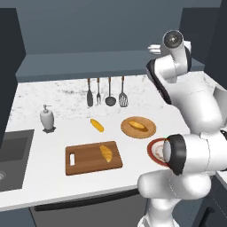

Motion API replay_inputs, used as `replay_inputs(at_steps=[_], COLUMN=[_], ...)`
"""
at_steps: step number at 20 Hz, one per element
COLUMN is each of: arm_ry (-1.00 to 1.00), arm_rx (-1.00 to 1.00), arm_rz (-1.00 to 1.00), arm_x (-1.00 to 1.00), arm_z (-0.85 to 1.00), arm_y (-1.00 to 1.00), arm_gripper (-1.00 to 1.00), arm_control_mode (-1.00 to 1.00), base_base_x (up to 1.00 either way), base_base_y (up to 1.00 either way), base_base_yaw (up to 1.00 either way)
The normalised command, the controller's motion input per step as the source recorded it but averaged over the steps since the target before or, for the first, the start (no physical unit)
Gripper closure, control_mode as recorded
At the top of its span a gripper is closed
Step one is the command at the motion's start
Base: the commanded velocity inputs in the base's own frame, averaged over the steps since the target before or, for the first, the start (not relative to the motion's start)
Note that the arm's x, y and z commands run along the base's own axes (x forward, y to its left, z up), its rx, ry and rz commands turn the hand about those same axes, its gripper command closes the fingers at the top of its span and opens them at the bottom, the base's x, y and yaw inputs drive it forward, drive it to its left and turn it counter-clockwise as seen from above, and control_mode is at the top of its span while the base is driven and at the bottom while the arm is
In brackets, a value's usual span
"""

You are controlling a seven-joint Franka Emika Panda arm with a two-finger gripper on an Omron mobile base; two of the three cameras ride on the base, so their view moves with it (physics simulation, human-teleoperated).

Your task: From the different types of pastries on the counter, select a croissant and place it on the cutting board. Then retrieve a jar of jam from the cabinet and place it alongside the croissant on the cutting board.

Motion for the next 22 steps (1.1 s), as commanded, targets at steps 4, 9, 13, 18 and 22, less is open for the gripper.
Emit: replay_inputs(at_steps=[4, 9, 13, 18, 22], arm_ry=[-0.14, 0.03, 0.02, 0.03, 0.0], arm_rx=[-0.14, -0.01, 0.0, 0.06, 0.04], arm_rz=[0.08, 0.08, 0.05, 0.05, 0.06], arm_x=[-1.0, -0.9, -1.0, -1.0, -1.0], arm_z=[0.33, 0.75, 0.47, 0.19, 0.0], arm_y=[0.3, 0.3, 0.34, 0.46, 0.51], arm_gripper=[1.0, 1.0, 1.0, 1.0, 1.0], arm_control_mode=[-1.0, -1.0, -1.0, -1.0, -1.0], base_base_x=[0.0, 0.0, 0.0, 0.0, 0.0], base_base_y=[0.0, 0.0, 0.0, 0.0, 0.0], base_base_yaw=[0.0, 0.0, 0.0, 0.0, 0.0])
